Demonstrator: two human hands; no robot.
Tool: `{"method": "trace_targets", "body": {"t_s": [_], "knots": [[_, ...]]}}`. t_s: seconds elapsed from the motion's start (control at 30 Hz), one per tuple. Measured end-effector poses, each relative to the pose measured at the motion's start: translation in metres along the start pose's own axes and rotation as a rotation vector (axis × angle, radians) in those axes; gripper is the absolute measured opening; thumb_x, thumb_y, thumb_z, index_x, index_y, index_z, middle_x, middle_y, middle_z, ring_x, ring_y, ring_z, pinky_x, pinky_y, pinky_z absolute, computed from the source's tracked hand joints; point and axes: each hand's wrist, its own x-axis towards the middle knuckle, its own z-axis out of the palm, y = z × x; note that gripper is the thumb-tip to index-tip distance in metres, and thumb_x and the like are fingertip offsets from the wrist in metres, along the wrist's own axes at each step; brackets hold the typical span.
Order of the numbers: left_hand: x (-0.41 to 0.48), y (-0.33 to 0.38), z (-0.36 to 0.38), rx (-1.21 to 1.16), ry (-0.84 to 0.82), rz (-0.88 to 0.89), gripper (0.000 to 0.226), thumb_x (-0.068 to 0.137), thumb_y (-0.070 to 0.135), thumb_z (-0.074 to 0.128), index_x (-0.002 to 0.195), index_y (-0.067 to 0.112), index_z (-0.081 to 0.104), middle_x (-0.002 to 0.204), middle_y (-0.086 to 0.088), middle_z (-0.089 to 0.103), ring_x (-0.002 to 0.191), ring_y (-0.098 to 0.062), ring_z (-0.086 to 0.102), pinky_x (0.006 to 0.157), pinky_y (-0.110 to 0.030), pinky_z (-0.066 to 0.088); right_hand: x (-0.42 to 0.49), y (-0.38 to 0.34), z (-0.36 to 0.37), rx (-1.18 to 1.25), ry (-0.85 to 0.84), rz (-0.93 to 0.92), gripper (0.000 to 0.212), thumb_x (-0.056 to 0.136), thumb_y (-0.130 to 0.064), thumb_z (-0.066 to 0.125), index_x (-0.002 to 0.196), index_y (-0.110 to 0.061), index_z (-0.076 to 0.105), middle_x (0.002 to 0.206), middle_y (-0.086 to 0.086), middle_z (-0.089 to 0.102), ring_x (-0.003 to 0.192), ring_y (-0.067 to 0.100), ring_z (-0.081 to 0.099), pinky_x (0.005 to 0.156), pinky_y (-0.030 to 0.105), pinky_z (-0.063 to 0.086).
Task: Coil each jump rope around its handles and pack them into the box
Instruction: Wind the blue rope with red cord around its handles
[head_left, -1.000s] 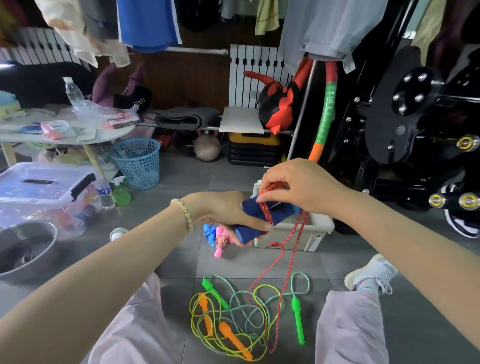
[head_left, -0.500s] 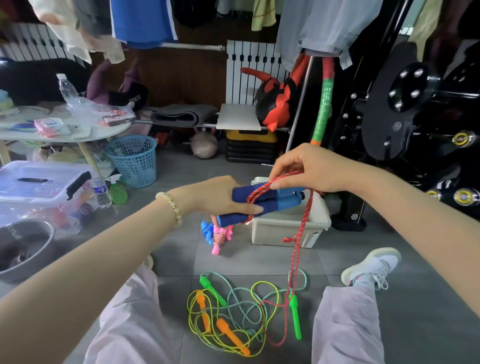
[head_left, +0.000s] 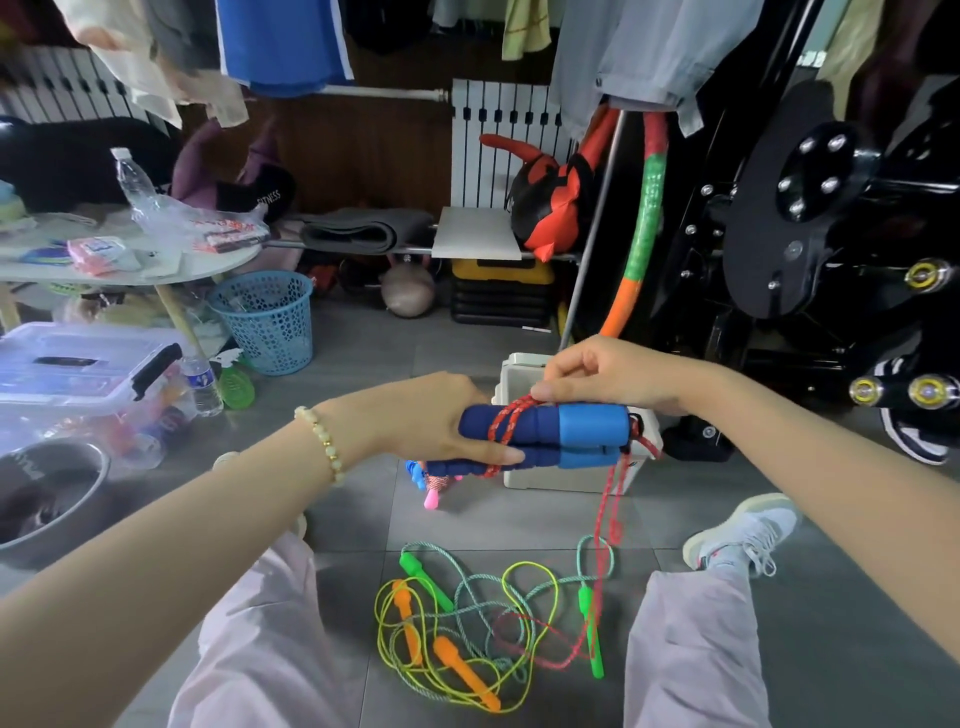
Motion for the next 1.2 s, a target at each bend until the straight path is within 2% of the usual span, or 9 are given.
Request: {"method": "trace_targets", "body": {"t_s": [0.27, 0.47, 0.63, 0.73, 0.83, 0.93, 1.03, 1.13, 1.2], "knots": [[0.001, -0.007, 0.012, -0.054, -0.001, -0.021, 0.045, 0.085, 0.054, 0.059, 0.061, 0.016, 0.056, 0.058, -0.007, 0.058, 0.050, -0.011, 0.044, 0.051, -0.020, 0.037, 0.003, -0.014, 0.012, 0.037, -0.032, -0.163, 0.010, 0.085, -0.015, 0.068, 0.094, -0.014, 0.069, 0.104, 0.007, 0.069, 0.100, 0.021, 0.064, 0.092, 0.033, 0.051], [-0.007, -0.014, 0.013, -0.182, 0.022, -0.007, 0.043, 0.086, 0.051, 0.054, 0.056, 0.020, 0.053, 0.049, 0.013, 0.052, 0.047, -0.004, 0.044, 0.050, -0.012, 0.034, -0.009, -0.011, 0.009, 0.247, -0.247, -0.077, 0.029, 0.093, -0.021, 0.055, 0.120, -0.019, 0.063, 0.120, 0.003, 0.066, 0.112, 0.020, 0.061, 0.096, 0.029, 0.049], [-0.012, -0.024, 0.017, -0.221, 0.026, 0.012, 0.078, 0.080, 0.072, 0.047, 0.073, -0.004, 0.058, 0.066, -0.017, 0.060, 0.056, -0.014, 0.050, 0.057, -0.026, 0.041, -0.014, 0.006, 0.015, 0.488, -0.287, -0.018, 0.041, 0.090, -0.028, 0.045, 0.128, -0.021, 0.056, 0.128, 0.001, 0.061, 0.120, 0.019, 0.057, 0.097, 0.031, 0.049], [-0.013, -0.030, 0.022, -0.246, 0.025, 0.005, 0.082, 0.073, 0.075, 0.043, 0.074, -0.005, 0.059, 0.068, -0.019, 0.062, 0.057, -0.014, 0.051, 0.057, -0.024, 0.042, -0.016, 0.014, 0.022, 0.551, -0.313, -0.025, 0.039, 0.085, -0.038, 0.059, 0.123, -0.028, 0.062, 0.126, 0.000, 0.062, 0.118, 0.020, 0.058, 0.097, 0.034, 0.049], [-0.015, -0.031, 0.021, -0.331, 0.019, -0.036, 0.066, 0.086, 0.064, 0.049, 0.068, 0.001, 0.061, 0.060, -0.009, 0.063, 0.054, -0.009, 0.054, 0.056, -0.017, 0.041, -0.018, 0.026, 0.025, 0.765, -0.208, -0.018, 0.074, 0.051, -0.049, 0.086, 0.114, -0.017, 0.063, 0.109, -0.001, 0.071, 0.101, 0.014, 0.067, 0.081, 0.028, 0.055], [-0.013, -0.032, 0.019, -0.395, 0.052, -0.058, 0.044, 0.087, 0.049, 0.046, 0.060, 0.017, 0.057, 0.048, 0.011, 0.058, 0.047, 0.001, 0.051, 0.052, -0.011, 0.037, -0.014, 0.049, 0.033, 0.973, -0.180, -0.077, 0.088, 0.050, -0.038, 0.091, 0.124, -0.013, 0.052, 0.120, 0.009, 0.064, 0.110, 0.027, 0.062, 0.095, 0.050, 0.048], [-0.009, -0.037, 0.023, -0.436, 0.100, -0.078, 0.067, 0.084, 0.065, 0.047, 0.072, 0.001, 0.061, 0.060, 0.000, 0.063, 0.057, -0.009, 0.055, 0.060, -0.019, 0.043, -0.007, 0.061, 0.044, 1.146, -0.238, -0.162, 0.093, 0.063, -0.042, 0.084, 0.140, -0.013, 0.040, 0.144, 0.015, 0.043, 0.131, 0.039, 0.040, 0.105, 0.064, 0.029], [-0.002, -0.043, 0.030, -0.499, 0.146, -0.147, 0.083, 0.077, 0.075, 0.046, 0.080, -0.007, 0.061, 0.073, -0.020, 0.067, 0.064, -0.019, 0.061, 0.067, -0.035, 0.050, -0.001, 0.064, 0.063, 1.201, -0.255, -0.219, 0.088, 0.068, -0.052, 0.077, 0.141, -0.017, 0.042, 0.145, 0.010, 0.042, 0.134, 0.033, 0.038, 0.108, 0.057, 0.031], [0.005, -0.040, 0.037, -0.472, 0.149, -0.191, 0.073, 0.077, 0.075, 0.047, 0.068, 0.004, 0.060, 0.062, -0.010, 0.064, 0.056, -0.012, 0.056, 0.061, -0.029, 0.046, 0.004, 0.061, 0.078, 1.178, -0.132, -0.171, 0.082, 0.065, -0.049, 0.080, 0.134, -0.018, 0.049, 0.134, 0.006, 0.053, 0.124, 0.026, 0.050, 0.101, 0.047, 0.043]]}}
